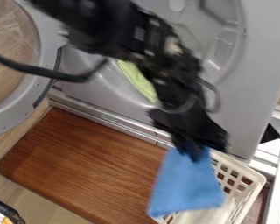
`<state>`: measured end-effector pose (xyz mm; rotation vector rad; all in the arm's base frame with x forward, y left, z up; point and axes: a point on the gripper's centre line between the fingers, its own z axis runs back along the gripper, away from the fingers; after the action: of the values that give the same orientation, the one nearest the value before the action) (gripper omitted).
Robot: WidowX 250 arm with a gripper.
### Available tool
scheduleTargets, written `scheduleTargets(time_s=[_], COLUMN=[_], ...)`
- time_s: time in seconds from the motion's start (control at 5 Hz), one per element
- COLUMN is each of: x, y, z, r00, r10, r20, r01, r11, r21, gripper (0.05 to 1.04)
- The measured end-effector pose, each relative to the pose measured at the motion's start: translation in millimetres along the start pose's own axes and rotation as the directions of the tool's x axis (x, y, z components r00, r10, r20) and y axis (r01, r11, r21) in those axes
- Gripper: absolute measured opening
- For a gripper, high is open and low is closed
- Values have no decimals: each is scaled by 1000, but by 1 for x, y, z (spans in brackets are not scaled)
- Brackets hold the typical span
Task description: Put the blue cloth into the backet
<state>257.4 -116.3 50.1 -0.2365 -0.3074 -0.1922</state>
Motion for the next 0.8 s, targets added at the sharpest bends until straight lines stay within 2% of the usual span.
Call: scheduleTargets(time_s=[0.2,0.4,0.6,0.8], x=[8,7,-1,-6], y=[-25,-31,-28,-22], z=[-26,-49,-67,-75], r00=[997,993,990,989], r10=[-78,-111,-122,-113], r20=[-14,-28,-70,-98], r01=[77,110,119,112], r11=[996,993,992,994], r21=[-42,-53,-43,-16], gripper=[83,83,83,83])
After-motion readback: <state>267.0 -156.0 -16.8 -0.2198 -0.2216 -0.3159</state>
